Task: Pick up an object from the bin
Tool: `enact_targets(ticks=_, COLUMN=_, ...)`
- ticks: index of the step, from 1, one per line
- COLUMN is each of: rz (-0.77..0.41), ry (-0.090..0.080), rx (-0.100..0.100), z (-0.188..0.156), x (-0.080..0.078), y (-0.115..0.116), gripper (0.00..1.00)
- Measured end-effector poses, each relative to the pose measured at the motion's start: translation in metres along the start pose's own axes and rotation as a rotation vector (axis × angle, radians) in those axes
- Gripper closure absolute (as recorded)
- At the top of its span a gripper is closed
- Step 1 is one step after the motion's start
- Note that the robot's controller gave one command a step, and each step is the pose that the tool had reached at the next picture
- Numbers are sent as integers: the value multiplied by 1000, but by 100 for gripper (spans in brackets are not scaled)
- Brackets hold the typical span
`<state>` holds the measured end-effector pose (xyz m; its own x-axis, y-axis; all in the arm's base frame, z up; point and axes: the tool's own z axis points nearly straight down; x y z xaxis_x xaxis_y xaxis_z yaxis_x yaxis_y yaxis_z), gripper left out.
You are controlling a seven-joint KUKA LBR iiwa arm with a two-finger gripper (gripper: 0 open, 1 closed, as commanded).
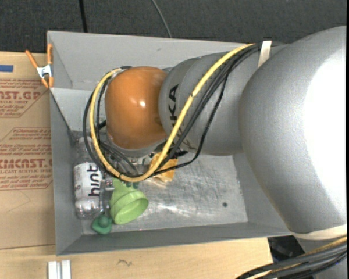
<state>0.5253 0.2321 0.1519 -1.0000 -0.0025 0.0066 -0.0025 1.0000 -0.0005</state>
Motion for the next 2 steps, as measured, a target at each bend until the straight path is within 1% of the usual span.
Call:
enact_targets(ticks=1, rz=2, ry=-7, rx=-2, z=-4, x=-2, y=-1, gripper=0)
enact_targets(ticks=2, rz=-3, ry=-11, rx=2, z=38, x=-13, y=-12, gripper=0)
